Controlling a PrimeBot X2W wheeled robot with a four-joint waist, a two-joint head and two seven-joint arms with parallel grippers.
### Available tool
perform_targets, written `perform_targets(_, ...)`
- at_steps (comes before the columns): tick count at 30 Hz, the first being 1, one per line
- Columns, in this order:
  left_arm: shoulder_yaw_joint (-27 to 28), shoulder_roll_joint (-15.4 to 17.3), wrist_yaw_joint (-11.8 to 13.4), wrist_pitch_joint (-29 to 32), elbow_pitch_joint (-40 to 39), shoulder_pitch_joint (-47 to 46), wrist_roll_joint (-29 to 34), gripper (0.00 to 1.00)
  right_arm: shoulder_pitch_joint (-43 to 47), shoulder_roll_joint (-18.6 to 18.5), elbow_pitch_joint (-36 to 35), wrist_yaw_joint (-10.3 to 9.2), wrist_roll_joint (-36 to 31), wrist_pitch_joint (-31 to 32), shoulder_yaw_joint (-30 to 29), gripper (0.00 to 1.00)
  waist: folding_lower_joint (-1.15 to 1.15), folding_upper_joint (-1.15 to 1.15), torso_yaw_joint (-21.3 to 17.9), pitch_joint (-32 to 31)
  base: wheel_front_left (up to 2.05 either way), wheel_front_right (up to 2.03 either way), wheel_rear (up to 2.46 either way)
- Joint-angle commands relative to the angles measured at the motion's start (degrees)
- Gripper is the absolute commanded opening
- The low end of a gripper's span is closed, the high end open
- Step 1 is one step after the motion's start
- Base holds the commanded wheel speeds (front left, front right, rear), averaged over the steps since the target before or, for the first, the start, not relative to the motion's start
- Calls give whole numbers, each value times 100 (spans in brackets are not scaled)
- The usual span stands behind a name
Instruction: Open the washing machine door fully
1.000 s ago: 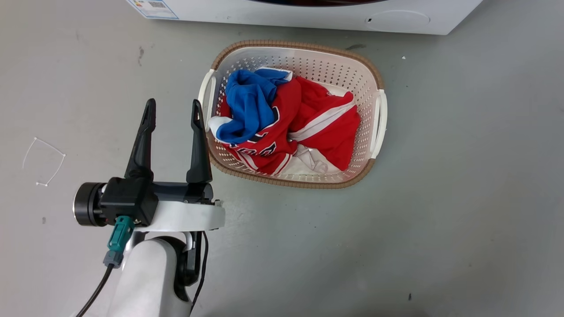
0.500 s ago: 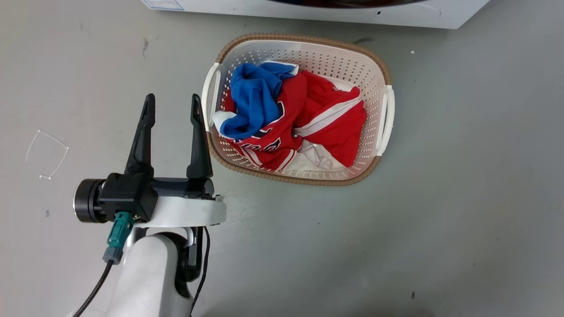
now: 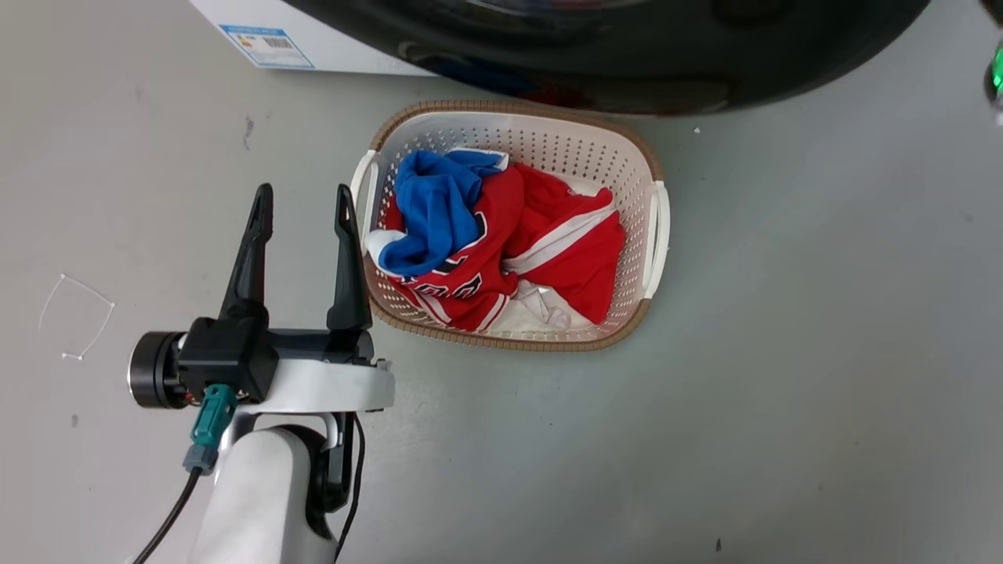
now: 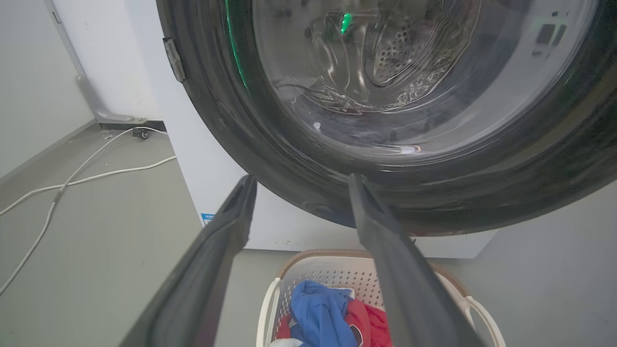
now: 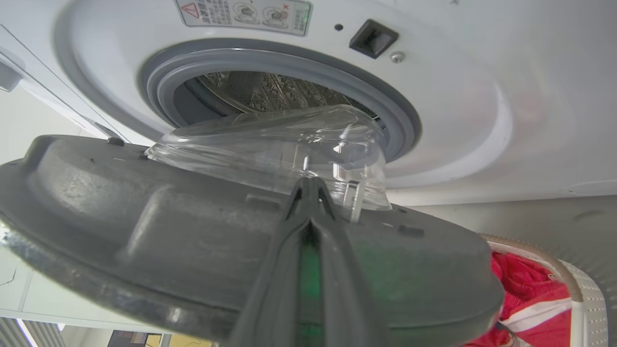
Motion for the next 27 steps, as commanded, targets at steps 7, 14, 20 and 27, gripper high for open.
perform_targets(7, 95, -1, -52, -16, 53, 229, 50, 100, 793, 206, -657, 9, 167, 273, 204, 0, 0, 0, -87, -332, 0, 0, 0)
perform_targets(14, 142, -1, -79, -16, 89, 420, 91, 100, 1503, 300, -1148, 9, 239, 459, 398, 0, 0, 0, -122, -643, 0, 0, 0)
perform_targets(20, 178, -1, -85, -16, 115, 558, 103, 100, 2094, 455, -1573, 9, 342, 635, 627, 0, 0, 0, -166, -875, 0, 0, 0)
perform_targets(27, 164, -1, -87, -16, 166, 714, 95, 100, 2754, 650, -2016, 9, 449, 785, 892, 0, 0, 0, -174, -1163, 0, 0, 0)
